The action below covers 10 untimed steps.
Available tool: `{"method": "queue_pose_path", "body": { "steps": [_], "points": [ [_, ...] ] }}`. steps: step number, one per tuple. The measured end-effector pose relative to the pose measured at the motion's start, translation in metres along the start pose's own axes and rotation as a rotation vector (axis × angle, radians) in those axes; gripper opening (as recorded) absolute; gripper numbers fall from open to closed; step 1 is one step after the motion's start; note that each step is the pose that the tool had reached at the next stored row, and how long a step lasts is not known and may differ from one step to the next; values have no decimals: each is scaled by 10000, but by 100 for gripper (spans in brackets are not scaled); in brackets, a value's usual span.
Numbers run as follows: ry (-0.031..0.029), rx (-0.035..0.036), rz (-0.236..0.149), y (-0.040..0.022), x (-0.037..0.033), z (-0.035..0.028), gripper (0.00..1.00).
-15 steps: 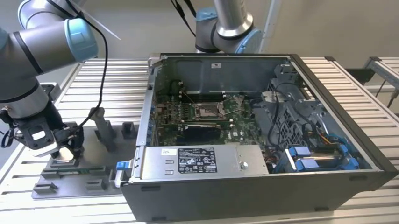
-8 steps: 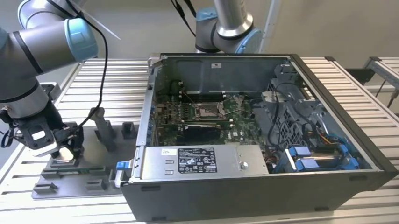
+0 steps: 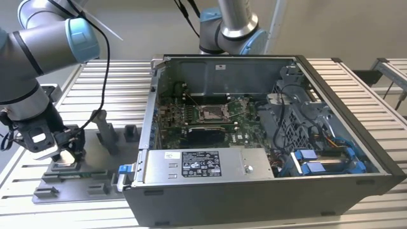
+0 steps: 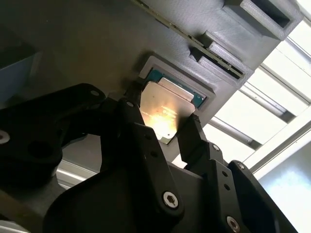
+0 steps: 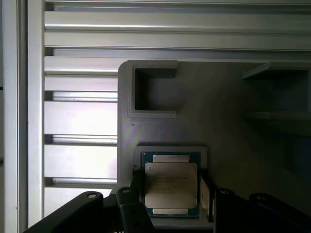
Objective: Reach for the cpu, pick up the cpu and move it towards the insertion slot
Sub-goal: 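Pick up the cpu and move it towards the insertion slot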
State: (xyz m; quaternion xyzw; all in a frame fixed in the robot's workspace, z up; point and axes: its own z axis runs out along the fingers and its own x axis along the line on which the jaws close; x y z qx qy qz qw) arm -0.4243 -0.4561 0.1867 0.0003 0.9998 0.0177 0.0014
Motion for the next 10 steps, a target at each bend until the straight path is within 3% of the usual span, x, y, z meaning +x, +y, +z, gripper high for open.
{"method": "queue_pose_path", "body": {
  "steps": [10],
  "points": [
    [3,-3,5,7,-1,-194,0]
  ]
}}
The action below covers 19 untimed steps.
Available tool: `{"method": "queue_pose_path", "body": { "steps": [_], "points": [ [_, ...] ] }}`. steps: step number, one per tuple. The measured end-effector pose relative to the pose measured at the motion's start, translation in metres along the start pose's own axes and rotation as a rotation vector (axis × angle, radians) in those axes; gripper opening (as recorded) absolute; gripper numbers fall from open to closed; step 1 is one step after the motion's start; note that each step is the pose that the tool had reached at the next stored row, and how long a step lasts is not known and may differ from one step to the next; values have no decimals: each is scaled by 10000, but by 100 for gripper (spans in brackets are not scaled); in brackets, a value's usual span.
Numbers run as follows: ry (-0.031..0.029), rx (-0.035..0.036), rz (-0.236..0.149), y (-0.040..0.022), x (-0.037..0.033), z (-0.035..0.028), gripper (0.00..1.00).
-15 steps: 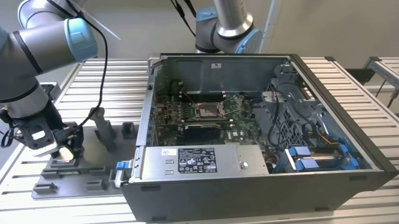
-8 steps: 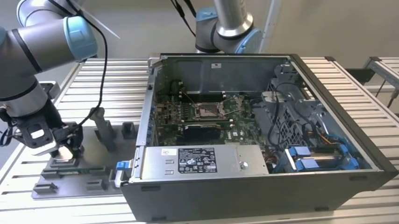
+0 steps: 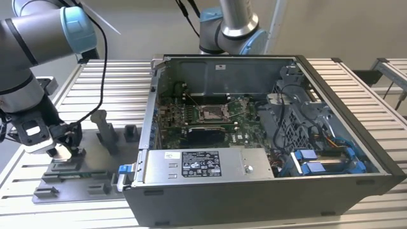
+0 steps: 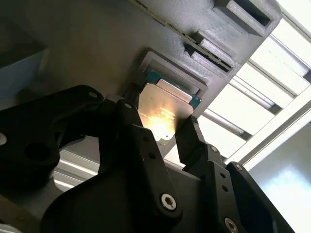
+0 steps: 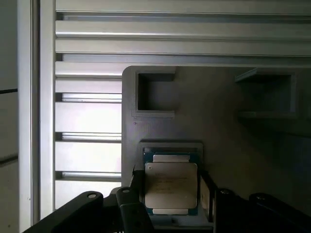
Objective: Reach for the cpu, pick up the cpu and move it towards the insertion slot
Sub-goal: 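Pick up the cpu and move it towards the insertion slot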
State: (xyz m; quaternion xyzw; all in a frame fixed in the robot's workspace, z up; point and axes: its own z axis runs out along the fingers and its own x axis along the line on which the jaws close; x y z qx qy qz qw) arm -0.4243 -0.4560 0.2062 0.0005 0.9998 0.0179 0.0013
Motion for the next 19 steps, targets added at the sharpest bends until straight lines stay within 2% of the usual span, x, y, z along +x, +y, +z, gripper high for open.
{"method": "queue_pose_path", "body": {
  "steps": [4,7,19],
  "points": [
    [-2,-2,-1,1,-1,-13,0],
    [1,-5,0,3,1,-70,0],
    [0,-13,0,26,0,-585,0]
  ]
}}
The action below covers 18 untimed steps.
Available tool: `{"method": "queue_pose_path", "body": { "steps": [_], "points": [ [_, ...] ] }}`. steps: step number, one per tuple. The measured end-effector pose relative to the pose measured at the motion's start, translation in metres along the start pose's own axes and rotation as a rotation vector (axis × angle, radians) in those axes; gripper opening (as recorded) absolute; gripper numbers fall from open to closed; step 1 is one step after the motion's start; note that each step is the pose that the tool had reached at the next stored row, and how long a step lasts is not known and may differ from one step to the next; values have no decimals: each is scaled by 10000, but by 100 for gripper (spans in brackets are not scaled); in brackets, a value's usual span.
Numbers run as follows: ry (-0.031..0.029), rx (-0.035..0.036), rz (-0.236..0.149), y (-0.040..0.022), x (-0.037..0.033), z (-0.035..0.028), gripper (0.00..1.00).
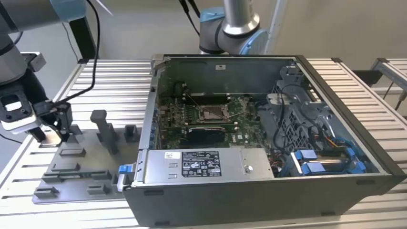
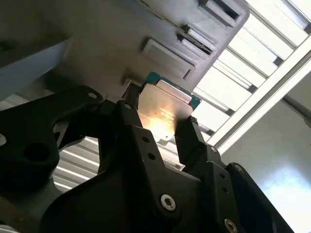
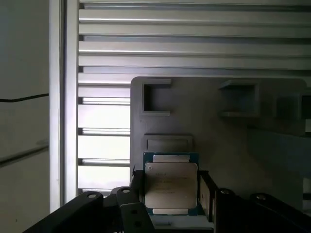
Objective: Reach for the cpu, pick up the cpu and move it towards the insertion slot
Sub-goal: 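Pick up the cpu and move it towards the insertion slot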
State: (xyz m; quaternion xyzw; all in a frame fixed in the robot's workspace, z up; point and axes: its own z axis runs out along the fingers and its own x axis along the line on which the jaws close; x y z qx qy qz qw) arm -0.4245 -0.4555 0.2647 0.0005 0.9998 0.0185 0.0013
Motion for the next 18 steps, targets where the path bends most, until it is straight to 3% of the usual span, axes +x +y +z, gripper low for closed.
{"method": "queue_pose_path", "body": {
  "steps": [18],
  "points": [
    [3,-1,-2,32,-3,-821,0]
  ]
}}
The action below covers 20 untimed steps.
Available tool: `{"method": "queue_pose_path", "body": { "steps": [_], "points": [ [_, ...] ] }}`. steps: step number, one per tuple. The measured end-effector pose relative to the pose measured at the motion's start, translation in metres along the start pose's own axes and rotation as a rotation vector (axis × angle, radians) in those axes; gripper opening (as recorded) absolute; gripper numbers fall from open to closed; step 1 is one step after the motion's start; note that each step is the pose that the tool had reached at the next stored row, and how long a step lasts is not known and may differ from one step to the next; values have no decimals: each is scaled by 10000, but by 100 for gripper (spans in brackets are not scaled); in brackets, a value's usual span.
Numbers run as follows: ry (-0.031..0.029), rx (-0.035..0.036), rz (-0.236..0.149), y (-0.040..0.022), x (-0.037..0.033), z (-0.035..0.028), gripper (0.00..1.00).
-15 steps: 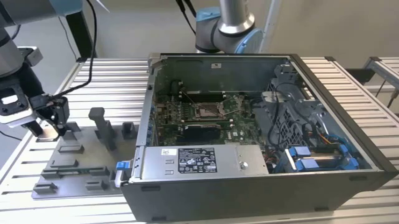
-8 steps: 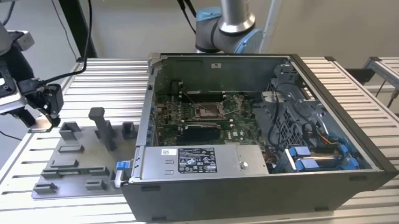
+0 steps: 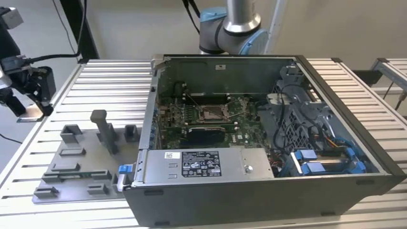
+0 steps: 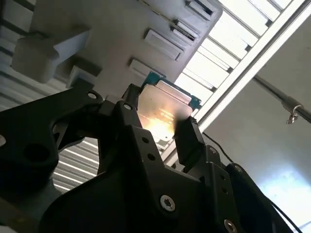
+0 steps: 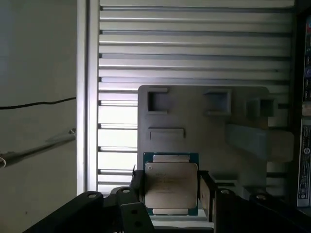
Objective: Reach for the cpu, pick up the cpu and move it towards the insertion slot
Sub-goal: 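Pick up the cpu and move it towards the insertion slot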
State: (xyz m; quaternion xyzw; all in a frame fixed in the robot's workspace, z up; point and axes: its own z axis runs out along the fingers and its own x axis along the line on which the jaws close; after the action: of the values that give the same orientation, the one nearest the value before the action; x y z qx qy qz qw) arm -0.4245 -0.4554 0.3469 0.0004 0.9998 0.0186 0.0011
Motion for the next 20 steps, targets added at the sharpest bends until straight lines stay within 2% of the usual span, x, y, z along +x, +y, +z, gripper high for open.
{"method": "queue_pose_path", "body": {
  "steps": [8,11,20],
  "points": [
    [0,0,1,24,0,-362,0],
    [0,-3,2,28,0,-459,0],
    [-3,-3,1,28,-1,-473,0]
  ]
}}
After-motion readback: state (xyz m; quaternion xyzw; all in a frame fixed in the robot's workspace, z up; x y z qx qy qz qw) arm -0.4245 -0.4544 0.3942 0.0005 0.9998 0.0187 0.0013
